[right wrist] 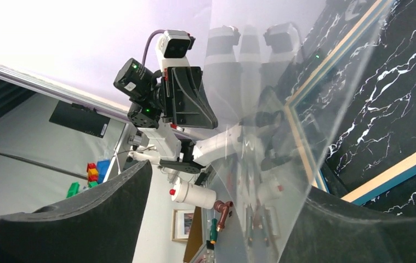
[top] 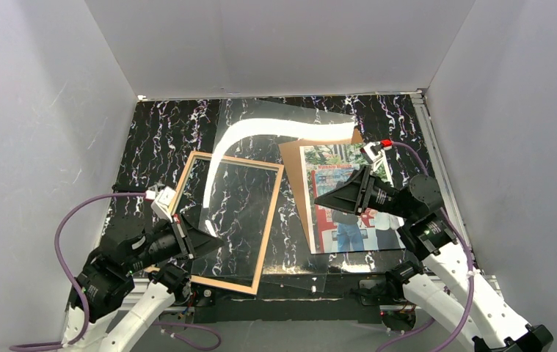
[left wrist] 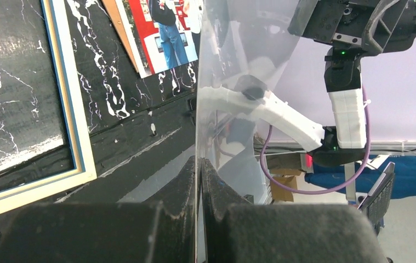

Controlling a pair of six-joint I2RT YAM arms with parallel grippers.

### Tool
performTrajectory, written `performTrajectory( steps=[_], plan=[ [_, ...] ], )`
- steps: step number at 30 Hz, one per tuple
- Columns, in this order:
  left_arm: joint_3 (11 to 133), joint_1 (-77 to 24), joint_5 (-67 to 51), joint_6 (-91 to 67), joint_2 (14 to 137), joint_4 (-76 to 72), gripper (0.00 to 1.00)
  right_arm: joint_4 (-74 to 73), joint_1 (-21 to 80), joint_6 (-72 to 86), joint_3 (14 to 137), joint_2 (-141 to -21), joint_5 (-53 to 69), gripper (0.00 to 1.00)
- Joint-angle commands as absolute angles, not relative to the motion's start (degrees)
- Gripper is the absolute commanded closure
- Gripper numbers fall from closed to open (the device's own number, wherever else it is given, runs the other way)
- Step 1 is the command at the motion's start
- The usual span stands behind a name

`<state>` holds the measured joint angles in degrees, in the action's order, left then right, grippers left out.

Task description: Put the photo into the frame

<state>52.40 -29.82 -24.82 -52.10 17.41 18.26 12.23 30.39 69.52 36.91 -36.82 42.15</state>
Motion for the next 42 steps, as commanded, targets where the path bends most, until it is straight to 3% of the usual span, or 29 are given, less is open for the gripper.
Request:
performTrajectory(
  steps=[1,4,6,10,16,18,21,23,25,34,38,42],
  plan=[
    [51.34,-29.79,-24.12,-53.11,17.89,14.44,1.00,19.78,30.76,74.14,35.69,-36.42,41.39,0.25],
    [51.08,-29.79,-23.41,-53.36,17.67,14.05,1.00,21.02,30.82,75.07,35.82,-36.67,40.95,0.37],
    [50.84,-29.77,-22.98,-53.46,17.47,13.98,1.00,21.10,30.92,75.23,36.33,-36.94,40.51,0.54],
    [50.47,-29.77,-22.40,-53.79,17.18,13.97,1.00,19.84,30.97,74.60,37.59,-37.33,40.04,0.76],
    [49.60,-29.79,-22.20,-54.38,17.28,14.09,0.96,9.67,31.03,67.62,42.02,-37.51,38.51,0.96],
    [49.40,-29.79,-22.07,-54.49,17.37,14.11,0.80,6.00,31.03,65.47,43.40,-37.75,38.03,0.99],
    [49.35,-29.73,-21.55,-54.28,17.72,15.57,0.29,1.75,31.00,63.24,44.76,-38.63,37.42,0.99],
    [49.66,-29.78,-21.04,-53.58,18.26,17.56,0.12,-1.54,31.03,61.76,45.71,-39.12,36.61,0.99],
    [50.60,-29.75,-19.47,-52.21,19.04,21.29,0.03,-5.16,31.03,60.29,46.74,-39.51,34.98,0.99],
    [62.95,-29.76,-3.43,-41.06,35.62,51.15,0.03,-28.70,30.94,49.43,57.25,-42.75,23.62,0.99],
    [66.33,-29.79,-5.34,-35.03,46.65,55.90,0.04,-37.16,30.92,45.79,62.31,-44.01,19.09,0.99],
    [64.26,-29.96,-12.58,-32.80,53.31,50.82,0.04,-42.88,30.41,42.90,66.74,-45.39,16.53,0.99]
  ],
)
